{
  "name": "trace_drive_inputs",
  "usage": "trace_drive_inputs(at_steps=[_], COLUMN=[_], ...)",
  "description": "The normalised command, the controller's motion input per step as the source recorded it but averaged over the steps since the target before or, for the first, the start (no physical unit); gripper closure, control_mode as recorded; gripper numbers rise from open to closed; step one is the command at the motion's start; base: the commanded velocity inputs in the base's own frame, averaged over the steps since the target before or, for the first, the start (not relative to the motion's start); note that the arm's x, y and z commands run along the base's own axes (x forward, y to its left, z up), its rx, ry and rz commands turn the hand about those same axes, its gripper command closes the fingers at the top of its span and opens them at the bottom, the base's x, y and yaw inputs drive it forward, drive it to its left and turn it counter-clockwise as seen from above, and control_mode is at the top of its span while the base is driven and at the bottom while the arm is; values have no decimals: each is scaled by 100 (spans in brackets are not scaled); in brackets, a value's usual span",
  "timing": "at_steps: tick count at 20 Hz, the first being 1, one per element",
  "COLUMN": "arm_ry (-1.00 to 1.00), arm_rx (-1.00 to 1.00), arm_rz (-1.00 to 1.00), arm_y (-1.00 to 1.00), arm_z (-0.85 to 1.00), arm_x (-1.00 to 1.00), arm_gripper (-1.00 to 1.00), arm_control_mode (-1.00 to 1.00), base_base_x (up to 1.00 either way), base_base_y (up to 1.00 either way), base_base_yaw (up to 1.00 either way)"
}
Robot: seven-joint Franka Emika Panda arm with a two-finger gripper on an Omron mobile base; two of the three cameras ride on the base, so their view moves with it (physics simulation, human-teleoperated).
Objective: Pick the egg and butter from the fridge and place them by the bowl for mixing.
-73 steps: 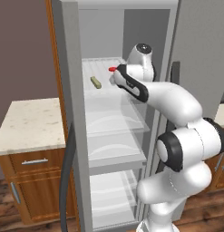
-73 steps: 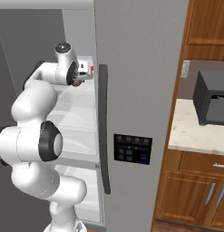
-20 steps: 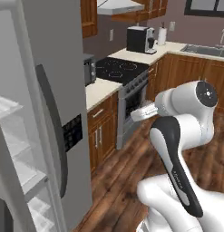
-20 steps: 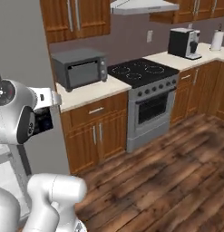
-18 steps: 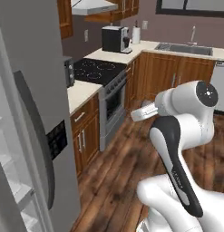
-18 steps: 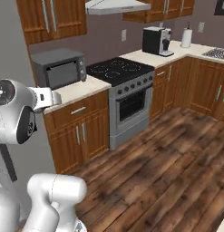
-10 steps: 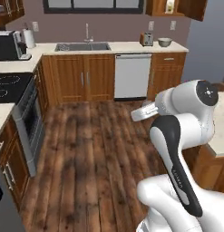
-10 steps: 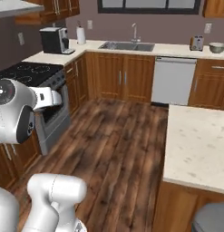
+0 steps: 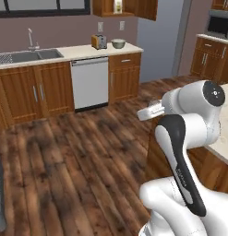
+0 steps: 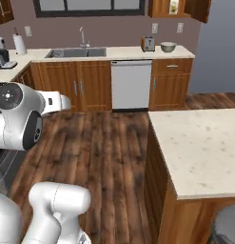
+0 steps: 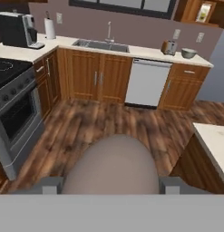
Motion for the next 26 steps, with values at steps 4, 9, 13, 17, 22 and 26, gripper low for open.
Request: trace_drive_inputs(at_steps=[4, 9, 13, 17, 22, 26], arm_ry=[0, 0, 0, 0, 0, 0], arm_rx=[0, 0, 0, 0, 0, 0], arm_rz=[0, 0, 0, 0, 0, 0], arm_y=[0, 0, 0, 0, 0, 0], arm_z=[0, 0, 0, 0, 0, 0], arm_x=[0, 0, 0, 0, 0, 0], arm_gripper=[100, 100, 100, 100, 100, 100], arm_control_mode=[100, 100, 100, 100, 100, 100], base_base_x=[100, 100, 100, 100, 100, 100], base_base_y=[100, 22, 0, 1, 12, 12], base_base_yaw=[-9, 4, -7, -13, -2, 4])
